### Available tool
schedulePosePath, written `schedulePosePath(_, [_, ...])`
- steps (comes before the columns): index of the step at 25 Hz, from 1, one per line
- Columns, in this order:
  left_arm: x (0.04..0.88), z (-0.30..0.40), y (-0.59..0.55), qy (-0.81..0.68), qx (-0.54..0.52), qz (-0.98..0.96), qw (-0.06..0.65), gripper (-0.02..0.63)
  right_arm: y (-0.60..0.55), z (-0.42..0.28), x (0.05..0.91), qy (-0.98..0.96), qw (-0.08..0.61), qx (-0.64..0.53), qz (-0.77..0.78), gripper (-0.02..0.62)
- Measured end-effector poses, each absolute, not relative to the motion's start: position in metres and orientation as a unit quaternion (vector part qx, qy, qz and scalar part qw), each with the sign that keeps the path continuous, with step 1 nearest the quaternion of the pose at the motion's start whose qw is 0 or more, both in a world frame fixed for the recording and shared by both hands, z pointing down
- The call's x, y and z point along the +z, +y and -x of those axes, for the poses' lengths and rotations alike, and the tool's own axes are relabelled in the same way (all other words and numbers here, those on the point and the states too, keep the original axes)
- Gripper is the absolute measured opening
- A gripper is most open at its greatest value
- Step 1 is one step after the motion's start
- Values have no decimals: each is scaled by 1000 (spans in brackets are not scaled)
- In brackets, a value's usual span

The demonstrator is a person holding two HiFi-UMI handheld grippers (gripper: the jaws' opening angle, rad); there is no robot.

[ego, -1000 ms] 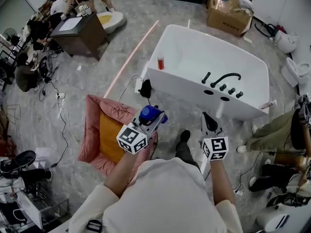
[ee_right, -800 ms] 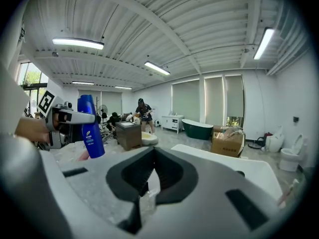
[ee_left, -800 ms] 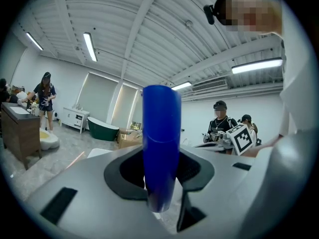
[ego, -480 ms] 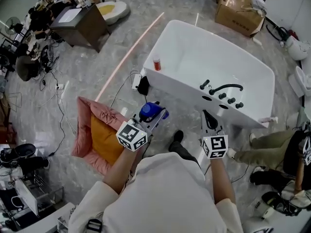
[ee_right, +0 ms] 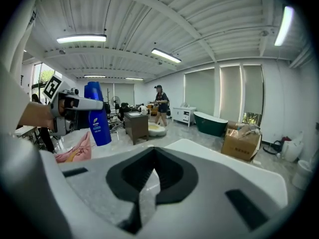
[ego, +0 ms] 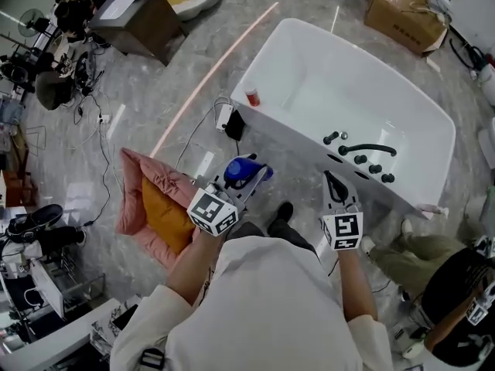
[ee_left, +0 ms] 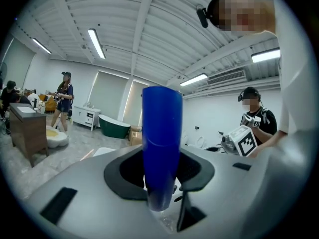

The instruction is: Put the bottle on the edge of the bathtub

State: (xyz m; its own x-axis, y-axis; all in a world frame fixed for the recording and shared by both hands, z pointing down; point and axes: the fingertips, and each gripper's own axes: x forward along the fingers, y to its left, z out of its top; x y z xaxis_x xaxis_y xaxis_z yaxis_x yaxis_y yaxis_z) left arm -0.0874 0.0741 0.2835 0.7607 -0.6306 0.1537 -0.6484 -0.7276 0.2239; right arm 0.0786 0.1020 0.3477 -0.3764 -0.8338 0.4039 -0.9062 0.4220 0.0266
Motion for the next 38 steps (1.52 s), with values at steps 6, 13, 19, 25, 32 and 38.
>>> schedulePosePath(6, [300,58,39,-343,45,-928,136,130,69,-104,368,-826,184,112,-522,2])
schedulePosePath(13, [346,50,2,-337,68,-928,146,129,36,-109,411,-819,188,138,-525,2])
schedulePosePath(19, [375,38,-38,-318,84,-933,144,129,3,-113,432,-808,200,152,-533,2])
schedulePosePath(25, [404,13,-92,-296,95,-938,152,129,-32,-121,454,-797,203,175,-541,2])
schedulePosePath(32, [461,-15,-154,-274,123,-944,139,127,-87,-123,496,-794,203,191,-541,2])
schedulePosePath(38, [517,-56,-183,-251,149,-946,140,126,-119,-144,541,-794,205,202,-535,2])
